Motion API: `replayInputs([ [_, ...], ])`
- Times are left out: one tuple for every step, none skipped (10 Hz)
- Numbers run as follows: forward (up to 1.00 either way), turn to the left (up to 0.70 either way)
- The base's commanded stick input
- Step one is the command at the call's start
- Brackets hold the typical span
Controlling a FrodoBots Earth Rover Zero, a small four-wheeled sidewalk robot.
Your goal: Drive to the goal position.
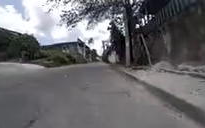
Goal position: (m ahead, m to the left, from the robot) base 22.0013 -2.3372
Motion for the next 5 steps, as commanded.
replayInputs([
  [1.00,0.00],
  [1.00,0.00],
  [1.00,0.00],
  [1.00,0.00],
  [1.00,0.00],
])
